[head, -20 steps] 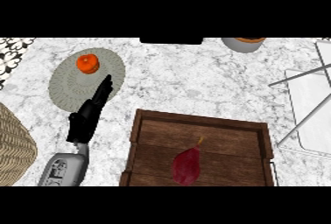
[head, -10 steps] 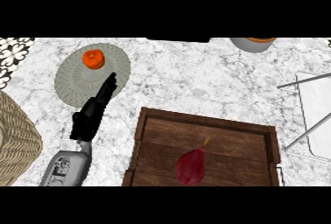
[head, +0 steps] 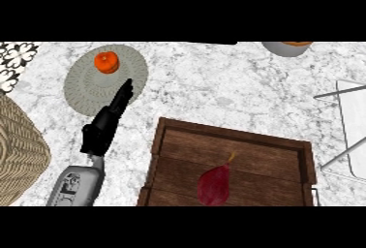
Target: Pick the lemon from the tray and place it in the tiered shelf
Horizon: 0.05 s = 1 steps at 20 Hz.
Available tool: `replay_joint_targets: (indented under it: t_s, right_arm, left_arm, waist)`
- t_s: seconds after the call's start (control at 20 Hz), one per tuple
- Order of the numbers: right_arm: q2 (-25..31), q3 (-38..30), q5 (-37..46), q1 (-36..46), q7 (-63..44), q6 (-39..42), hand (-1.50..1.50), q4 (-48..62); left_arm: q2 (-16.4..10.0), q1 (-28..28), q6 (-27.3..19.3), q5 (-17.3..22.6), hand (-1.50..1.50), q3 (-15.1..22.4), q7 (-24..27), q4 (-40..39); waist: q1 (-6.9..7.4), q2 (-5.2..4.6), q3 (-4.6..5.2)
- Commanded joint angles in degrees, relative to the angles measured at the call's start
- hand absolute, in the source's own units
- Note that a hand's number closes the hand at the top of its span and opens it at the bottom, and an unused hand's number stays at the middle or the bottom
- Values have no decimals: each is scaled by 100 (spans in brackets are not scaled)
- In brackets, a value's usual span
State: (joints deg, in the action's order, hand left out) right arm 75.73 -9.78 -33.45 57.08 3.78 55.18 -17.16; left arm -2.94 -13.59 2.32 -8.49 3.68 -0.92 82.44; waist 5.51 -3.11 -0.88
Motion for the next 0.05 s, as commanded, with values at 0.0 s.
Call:
replay_joint_targets:
  t_s: [0.0]
  right_arm:
    - [50,4,90,-64,263,390,-150,45]
  left_arm:
    - [13,-107,6,29,0,-13,-39,52]
  waist:
    - [31,-24,-21]
